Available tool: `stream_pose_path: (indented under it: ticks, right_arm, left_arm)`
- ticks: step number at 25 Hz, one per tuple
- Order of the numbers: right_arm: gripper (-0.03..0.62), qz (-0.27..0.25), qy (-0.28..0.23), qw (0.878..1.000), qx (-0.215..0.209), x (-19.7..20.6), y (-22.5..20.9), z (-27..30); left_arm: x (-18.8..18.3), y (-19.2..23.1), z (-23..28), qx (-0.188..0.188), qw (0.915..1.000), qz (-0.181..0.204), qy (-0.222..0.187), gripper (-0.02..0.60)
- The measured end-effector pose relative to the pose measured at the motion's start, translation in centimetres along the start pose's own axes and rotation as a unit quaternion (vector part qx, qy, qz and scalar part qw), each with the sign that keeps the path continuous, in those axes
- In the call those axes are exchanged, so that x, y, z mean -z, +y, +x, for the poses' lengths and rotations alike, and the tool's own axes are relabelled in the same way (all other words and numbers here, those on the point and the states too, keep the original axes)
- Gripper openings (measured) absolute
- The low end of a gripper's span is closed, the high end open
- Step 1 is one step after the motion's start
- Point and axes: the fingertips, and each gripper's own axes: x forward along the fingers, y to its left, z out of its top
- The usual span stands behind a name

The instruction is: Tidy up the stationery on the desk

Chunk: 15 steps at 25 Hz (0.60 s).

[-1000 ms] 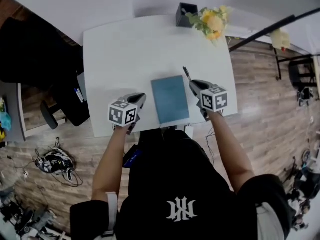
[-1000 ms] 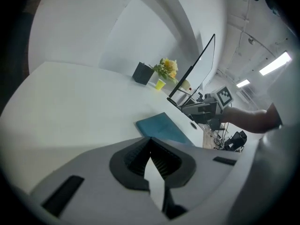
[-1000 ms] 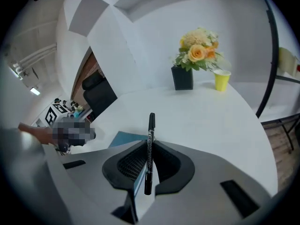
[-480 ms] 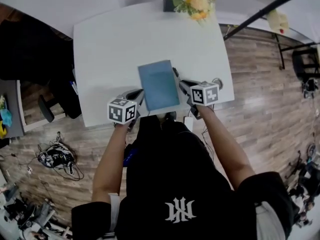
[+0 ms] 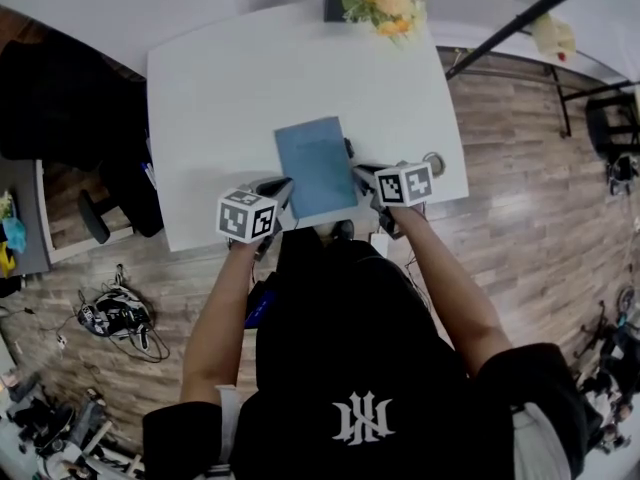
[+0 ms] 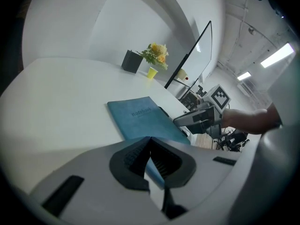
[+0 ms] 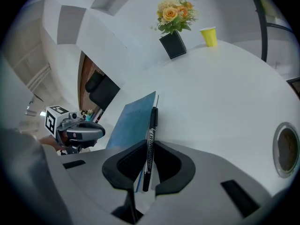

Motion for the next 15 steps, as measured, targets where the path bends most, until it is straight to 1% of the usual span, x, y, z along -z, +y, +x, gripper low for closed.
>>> stream_pose_path:
  ticks: [3,7,12,15]
  right_arm:
    - [0.066,0.009,0.002,1.000,-0.018,0.1,0.3,-0.2]
    - [0.066,0.022,0.007,0.999,-0.046,0.3,1.4,-0.1]
    - [0.066,0.035,0.002,0.998,-0.057,0.3,1.2,-0.1]
    - [0.066,0.025,-0.004,0.998,-0.051,0.3,1.0,-0.2]
  left_arm:
    - [0.4,0.3,-0.3,0.002,1.0000,-0.005,0.003,0.003]
    - [0.5,1.0,-1.1,-0.005,0.9999,-0.010,-0.003,0.003]
    - [0.7,1.1,-1.5,-0.009,0.9999,-0.011,-0.006,0.003]
    - [0.7,1.0,-1.9,-0.012,0.9998,-0.010,-0.009,0.003]
